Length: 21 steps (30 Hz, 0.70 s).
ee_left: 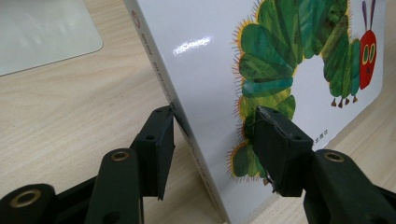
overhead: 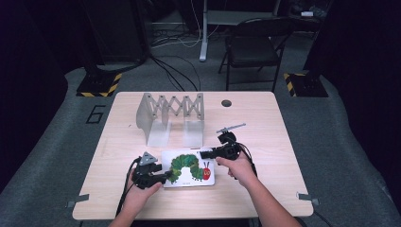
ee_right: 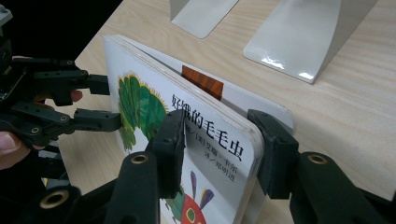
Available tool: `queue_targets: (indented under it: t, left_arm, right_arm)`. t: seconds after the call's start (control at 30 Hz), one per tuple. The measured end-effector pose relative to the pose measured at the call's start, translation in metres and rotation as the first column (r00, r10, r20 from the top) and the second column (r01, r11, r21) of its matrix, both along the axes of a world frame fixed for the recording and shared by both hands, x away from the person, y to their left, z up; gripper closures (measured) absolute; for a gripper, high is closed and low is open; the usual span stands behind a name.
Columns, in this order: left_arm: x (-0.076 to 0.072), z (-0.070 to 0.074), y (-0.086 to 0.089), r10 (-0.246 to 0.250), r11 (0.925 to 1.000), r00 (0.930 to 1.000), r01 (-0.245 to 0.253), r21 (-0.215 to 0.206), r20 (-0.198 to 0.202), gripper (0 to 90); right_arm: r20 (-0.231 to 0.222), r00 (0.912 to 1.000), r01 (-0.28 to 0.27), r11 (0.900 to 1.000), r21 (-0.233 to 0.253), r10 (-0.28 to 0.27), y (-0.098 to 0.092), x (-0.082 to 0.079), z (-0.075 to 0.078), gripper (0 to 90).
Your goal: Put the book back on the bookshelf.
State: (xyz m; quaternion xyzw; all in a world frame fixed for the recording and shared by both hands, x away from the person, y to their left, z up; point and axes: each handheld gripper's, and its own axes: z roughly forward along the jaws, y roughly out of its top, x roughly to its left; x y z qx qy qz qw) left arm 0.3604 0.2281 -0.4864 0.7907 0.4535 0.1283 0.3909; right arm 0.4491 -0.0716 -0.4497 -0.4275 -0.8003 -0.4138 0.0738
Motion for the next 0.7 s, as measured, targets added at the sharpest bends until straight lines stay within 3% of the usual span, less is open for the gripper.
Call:
queue_targets:
  t: [0.7]
  left_arm:
    - [-0.004, 0.012, 0.001, 0.04, 0.9987, 0.998, -0.042, 0.028, 0.049, 54.0]
  right_arm:
    - [0.071, 0.9974, -0.012, 0.999, -0.036, 0.015, 0.009, -0.01, 0.016, 54.4]
